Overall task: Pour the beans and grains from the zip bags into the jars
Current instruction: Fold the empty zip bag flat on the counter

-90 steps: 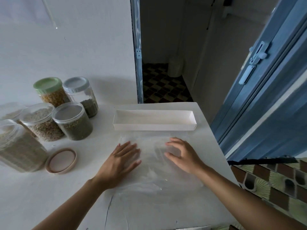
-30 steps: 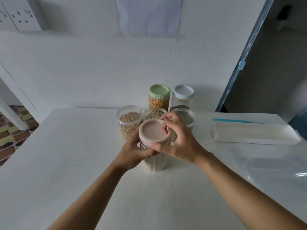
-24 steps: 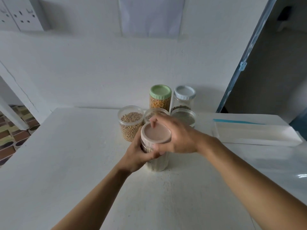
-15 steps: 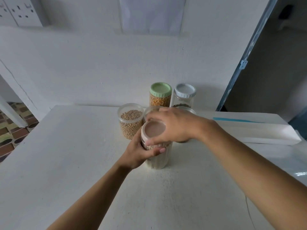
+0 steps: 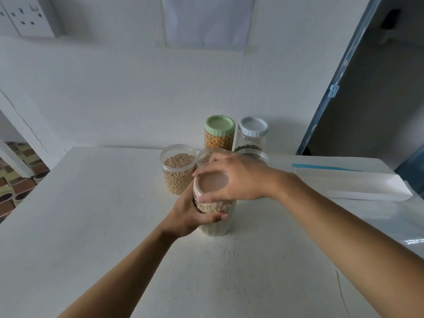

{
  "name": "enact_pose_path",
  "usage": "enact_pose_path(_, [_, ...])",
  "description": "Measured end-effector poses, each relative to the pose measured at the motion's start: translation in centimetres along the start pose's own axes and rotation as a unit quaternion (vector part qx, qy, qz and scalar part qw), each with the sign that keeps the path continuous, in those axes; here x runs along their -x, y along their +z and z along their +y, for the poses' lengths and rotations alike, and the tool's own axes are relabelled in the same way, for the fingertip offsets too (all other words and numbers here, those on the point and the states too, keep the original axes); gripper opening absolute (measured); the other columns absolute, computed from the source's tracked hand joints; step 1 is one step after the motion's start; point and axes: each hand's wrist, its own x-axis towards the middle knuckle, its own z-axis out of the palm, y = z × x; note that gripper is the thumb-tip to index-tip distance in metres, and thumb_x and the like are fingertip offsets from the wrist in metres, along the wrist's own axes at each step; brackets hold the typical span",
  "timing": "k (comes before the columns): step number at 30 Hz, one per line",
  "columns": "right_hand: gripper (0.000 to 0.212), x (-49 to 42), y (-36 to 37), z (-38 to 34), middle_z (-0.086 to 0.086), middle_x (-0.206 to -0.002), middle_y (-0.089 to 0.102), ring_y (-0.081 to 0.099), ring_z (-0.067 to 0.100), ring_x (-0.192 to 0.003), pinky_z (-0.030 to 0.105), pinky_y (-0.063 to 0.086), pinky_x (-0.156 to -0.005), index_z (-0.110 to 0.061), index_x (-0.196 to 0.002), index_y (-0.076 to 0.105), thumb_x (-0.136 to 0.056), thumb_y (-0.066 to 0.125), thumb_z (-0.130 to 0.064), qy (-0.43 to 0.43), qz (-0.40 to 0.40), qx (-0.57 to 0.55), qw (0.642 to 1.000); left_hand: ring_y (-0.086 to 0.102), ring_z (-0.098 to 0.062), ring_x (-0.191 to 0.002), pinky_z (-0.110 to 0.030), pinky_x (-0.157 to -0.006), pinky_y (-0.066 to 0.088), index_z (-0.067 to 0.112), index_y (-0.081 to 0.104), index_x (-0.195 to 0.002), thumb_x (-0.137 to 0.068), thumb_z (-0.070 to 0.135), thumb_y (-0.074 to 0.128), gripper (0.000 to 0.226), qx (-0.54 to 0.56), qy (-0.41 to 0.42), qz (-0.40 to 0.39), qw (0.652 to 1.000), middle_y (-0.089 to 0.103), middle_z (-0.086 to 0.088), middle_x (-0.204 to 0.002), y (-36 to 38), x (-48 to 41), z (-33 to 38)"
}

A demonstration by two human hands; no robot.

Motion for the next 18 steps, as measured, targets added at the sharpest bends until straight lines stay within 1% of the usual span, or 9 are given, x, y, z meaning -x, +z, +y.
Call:
enact_pose_path(2, [0.072,-0.4,0.8,-0.5,-0.008,-0.125,0.052,0.046,0.008,-0.108,0.030,0.036,-0.079,-0.037,-0.136,0.051,-0.082,0.048,-0.085,0.023,0.053,0.132,0.990,0.059,-0.029,-0.126,-0.043,-0.106,0.051,0.001,0.049,-0.139,-0.072,-0.011,0.083,0.076,-0.002,-0.003,-0.019,1.000,0.063,-0.013,-0.131,-0.1,-0.2,0.1])
enact_pose_path(3, [0.078,-0.6,0.7,-0.7,-0.003,-0.127,0.054,0.048,0.012,-0.105,0.032,0.037,-0.078,-0.034,-0.137,0.050,-0.082,0.040,-0.088,0.030,0.061,0.159,0.985,0.061,-0.029,-0.124,-0.042,-0.104,0.052,0.004,0.051,-0.137,-0.073,-0.011,0.083,0.074,0.002,-0.012,-0.023,1.000,0.064,-0.013,-0.130,-0.1,-0.2,0.4])
enact_pose_path(4, [0.081,-0.8,0.4,-0.6,-0.002,-0.129,0.056,0.049,0.012,-0.102,0.033,0.039,-0.079,-0.032,-0.136,0.051,-0.080,0.039,-0.089,0.030,0.059,0.149,0.987,0.062,-0.029,-0.123,-0.040,-0.103,0.053,0.006,0.051,-0.137,-0.073,-0.009,0.085,0.073,0.003,-0.018,-0.024,1.000,0.065,-0.013,-0.130,-0.1,-0.1,0.6])
enact_pose_path(6, [0.079,-1.2,-0.4,0.3,-0.008,-0.134,0.054,0.046,0.007,-0.109,0.032,0.042,-0.091,-0.034,-0.137,0.054,-0.077,0.054,-0.086,0.000,0.019,0.078,0.997,0.059,-0.032,-0.126,-0.038,-0.103,0.051,0.003,0.045,-0.141,-0.073,-0.005,0.087,0.080,0.015,-0.030,-0.016,0.999,0.062,-0.014,-0.132,-0.2,-0.2,0.6])
enact_pose_path(8, [0.070,-1.3,-0.4,1.4,-0.018,-0.140,0.048,0.040,-0.002,-0.126,0.022,0.035,-0.104,-0.046,-0.138,0.054,-0.076,0.073,-0.071,-0.049,-0.040,-0.013,0.998,0.057,-0.030,-0.128,-0.034,-0.105,0.048,0.003,0.043,-0.143,-0.072,-0.008,0.086,0.084,0.011,-0.023,-0.010,1.000,0.061,-0.011,-0.133,-0.4,-0.3,0.4])
enact_pose_path(10, [0.063,-1.1,1.3,2.0,-0.024,-0.143,0.047,0.038,-0.011,-0.130,0.017,0.034,-0.104,-0.049,-0.136,0.058,-0.078,0.082,-0.054,-0.073,-0.044,-0.133,0.987,0.059,-0.030,-0.126,-0.034,-0.104,0.049,0.001,0.045,-0.142,-0.071,-0.014,0.082,0.081,0.007,-0.011,-0.017,1.000,0.062,-0.014,-0.131,-0.5,-0.4,0.0])
enact_pose_path(12, [0.057,-1.1,3.7,2.5,-0.018,-0.137,0.054,0.047,-0.002,-0.129,0.026,0.043,-0.103,-0.040,-0.131,0.066,-0.077,0.082,-0.046,-0.092,0.049,-0.184,0.977,0.060,-0.033,-0.124,-0.035,-0.103,0.050,-0.001,0.045,-0.140,-0.072,-0.019,0.079,0.079,0.011,-0.005,-0.006,1.000,0.062,-0.017,-0.129,-0.2,-0.2,-0.4])
enact_pose_path(15, [0.053,-1.0,5.9,2.2,-0.011,-0.129,0.061,0.054,0.005,-0.122,0.033,0.048,-0.102,-0.031,-0.126,0.071,-0.077,0.077,-0.048,-0.089,0.185,-0.152,0.967,0.061,-0.031,-0.123,-0.032,-0.100,0.050,-0.003,0.043,-0.140,-0.073,-0.018,0.078,0.077,0.020,0.014,0.022,0.999,0.063,-0.017,-0.128,0.4,0.4,-0.6])
enact_pose_path(18, [0.053,-1.0,6.4,1.5,-0.005,-0.131,0.063,0.055,0.014,-0.123,0.037,0.048,-0.102,-0.026,-0.128,0.069,-0.082,0.069,-0.052,-0.072,0.225,-0.074,0.969,0.060,-0.030,-0.121,-0.032,-0.099,0.050,-0.007,0.041,-0.139,-0.075,-0.006,0.079,0.074,0.034,0.011,0.025,0.999,0.061,-0.017,-0.128,0.9,0.4,-0.1])
